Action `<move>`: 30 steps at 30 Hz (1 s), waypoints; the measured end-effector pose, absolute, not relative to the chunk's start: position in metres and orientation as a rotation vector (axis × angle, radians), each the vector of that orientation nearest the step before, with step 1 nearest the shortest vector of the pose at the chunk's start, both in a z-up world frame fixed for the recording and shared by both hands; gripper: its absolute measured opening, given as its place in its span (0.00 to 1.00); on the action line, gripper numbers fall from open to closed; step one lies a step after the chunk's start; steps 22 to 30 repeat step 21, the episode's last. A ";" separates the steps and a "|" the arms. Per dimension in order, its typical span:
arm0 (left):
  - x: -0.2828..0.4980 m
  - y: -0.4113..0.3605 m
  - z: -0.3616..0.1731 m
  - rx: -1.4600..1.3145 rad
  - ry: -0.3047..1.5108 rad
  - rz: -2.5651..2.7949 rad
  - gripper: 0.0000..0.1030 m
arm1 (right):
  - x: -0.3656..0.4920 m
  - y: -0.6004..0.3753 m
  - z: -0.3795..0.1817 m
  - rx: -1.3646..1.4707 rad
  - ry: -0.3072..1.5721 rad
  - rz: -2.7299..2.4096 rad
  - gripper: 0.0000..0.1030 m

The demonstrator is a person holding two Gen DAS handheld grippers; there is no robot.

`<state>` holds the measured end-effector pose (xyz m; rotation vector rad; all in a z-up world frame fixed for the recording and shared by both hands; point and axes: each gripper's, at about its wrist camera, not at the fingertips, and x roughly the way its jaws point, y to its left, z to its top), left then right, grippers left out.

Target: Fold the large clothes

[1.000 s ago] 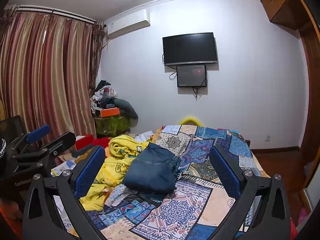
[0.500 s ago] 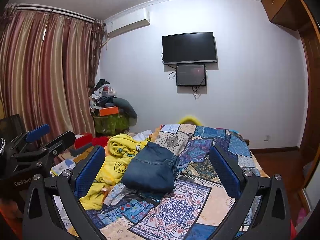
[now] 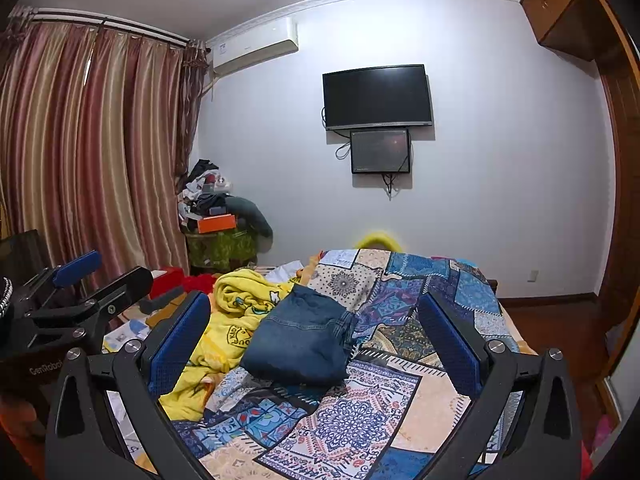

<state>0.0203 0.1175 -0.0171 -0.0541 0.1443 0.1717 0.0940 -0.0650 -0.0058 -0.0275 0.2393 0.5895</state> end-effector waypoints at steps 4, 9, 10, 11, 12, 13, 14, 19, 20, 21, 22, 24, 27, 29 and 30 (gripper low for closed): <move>0.023 0.119 -0.018 -0.062 0.162 0.147 0.99 | 0.096 -0.066 -0.006 -0.025 0.241 0.586 1.00; 0.024 0.119 -0.019 -0.064 0.163 0.146 0.99 | 0.096 -0.066 -0.007 -0.023 0.242 0.580 1.00; 0.025 0.118 -0.019 -0.066 0.165 0.144 0.99 | 0.097 -0.067 -0.006 -0.022 0.241 0.579 1.00; 0.025 0.118 -0.019 -0.066 0.167 0.144 0.99 | 0.097 -0.067 -0.006 -0.022 0.242 0.577 1.00; 0.026 0.118 -0.020 -0.066 0.169 0.144 0.99 | 0.098 -0.067 -0.006 -0.020 0.243 0.575 1.00; 0.027 0.117 -0.020 -0.063 0.172 0.142 0.99 | 0.099 -0.067 -0.007 -0.019 0.245 0.574 1.00; 0.027 0.117 -0.020 -0.061 0.173 0.140 0.99 | 0.100 -0.067 -0.007 -0.017 0.246 0.572 1.00; 0.029 0.115 -0.021 -0.051 0.177 0.129 0.99 | 0.104 -0.068 -0.008 -0.009 0.258 0.571 1.00; 0.030 0.115 -0.021 -0.051 0.180 0.126 0.99 | 0.104 -0.068 -0.009 -0.009 0.258 0.571 1.00; 0.031 0.115 -0.021 -0.050 0.183 0.125 0.99 | 0.104 -0.068 -0.009 -0.010 0.259 0.571 1.00; 0.031 0.115 -0.021 -0.050 0.183 0.125 0.99 | 0.104 -0.068 -0.009 -0.010 0.259 0.571 1.00; 0.031 0.115 -0.021 -0.050 0.183 0.125 0.99 | 0.104 -0.068 -0.009 -0.010 0.259 0.571 1.00; 0.031 0.115 -0.021 -0.050 0.183 0.125 0.99 | 0.104 -0.068 -0.009 -0.010 0.259 0.571 1.00; 0.031 0.115 -0.021 -0.050 0.183 0.125 0.99 | 0.104 -0.068 -0.009 -0.010 0.259 0.571 1.00; 0.031 0.115 -0.021 -0.050 0.183 0.125 0.99 | 0.104 -0.068 -0.009 -0.010 0.259 0.571 1.00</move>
